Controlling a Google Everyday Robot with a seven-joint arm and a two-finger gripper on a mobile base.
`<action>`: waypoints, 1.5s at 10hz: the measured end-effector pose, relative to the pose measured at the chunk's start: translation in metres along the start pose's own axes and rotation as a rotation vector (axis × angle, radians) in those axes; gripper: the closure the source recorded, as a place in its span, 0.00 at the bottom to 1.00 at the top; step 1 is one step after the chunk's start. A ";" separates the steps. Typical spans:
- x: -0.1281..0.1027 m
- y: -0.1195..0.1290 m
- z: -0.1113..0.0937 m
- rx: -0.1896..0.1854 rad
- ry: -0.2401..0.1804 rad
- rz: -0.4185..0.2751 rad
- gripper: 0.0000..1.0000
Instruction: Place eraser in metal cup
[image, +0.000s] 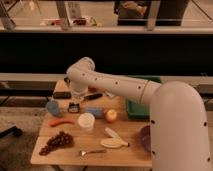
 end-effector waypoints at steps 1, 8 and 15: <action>0.000 0.000 0.001 -0.001 -0.001 0.000 0.20; 0.000 0.000 0.001 -0.001 -0.001 0.000 0.20; 0.000 0.000 0.001 -0.001 -0.001 0.000 0.20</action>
